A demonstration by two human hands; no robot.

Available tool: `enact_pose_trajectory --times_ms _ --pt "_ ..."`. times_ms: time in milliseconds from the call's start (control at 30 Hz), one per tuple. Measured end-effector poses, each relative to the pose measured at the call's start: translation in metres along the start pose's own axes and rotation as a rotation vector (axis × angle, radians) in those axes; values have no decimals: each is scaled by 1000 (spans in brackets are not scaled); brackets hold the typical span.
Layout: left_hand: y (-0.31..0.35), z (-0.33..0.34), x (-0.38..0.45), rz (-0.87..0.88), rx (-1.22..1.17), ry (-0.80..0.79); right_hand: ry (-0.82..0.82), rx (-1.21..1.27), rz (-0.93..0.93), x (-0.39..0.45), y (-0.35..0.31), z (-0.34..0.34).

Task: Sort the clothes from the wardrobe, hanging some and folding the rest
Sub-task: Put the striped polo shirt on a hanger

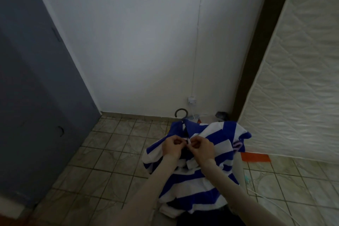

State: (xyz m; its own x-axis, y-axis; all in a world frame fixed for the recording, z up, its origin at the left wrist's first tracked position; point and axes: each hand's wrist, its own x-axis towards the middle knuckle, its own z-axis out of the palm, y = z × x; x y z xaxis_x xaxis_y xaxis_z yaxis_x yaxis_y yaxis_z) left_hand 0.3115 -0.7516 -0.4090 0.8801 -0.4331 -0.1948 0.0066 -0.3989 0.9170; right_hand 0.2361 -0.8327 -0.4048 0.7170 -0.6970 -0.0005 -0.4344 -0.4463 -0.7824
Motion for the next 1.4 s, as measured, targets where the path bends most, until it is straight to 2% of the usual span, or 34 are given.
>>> enact_pose_trajectory --times_ms 267,600,933,1400 --pt "-2 -2 0 36 11 0 -2 -48 -42 0 2 0" --pt "-4 -2 0 -9 -104 -25 -88 -75 -106 6 9 -3" --pt "-4 -1 2 -46 -114 -21 -93 -20 -69 12 7 -4" --pt "-2 0 6 -62 -58 -5 -171 -125 -50 19 5 -7"
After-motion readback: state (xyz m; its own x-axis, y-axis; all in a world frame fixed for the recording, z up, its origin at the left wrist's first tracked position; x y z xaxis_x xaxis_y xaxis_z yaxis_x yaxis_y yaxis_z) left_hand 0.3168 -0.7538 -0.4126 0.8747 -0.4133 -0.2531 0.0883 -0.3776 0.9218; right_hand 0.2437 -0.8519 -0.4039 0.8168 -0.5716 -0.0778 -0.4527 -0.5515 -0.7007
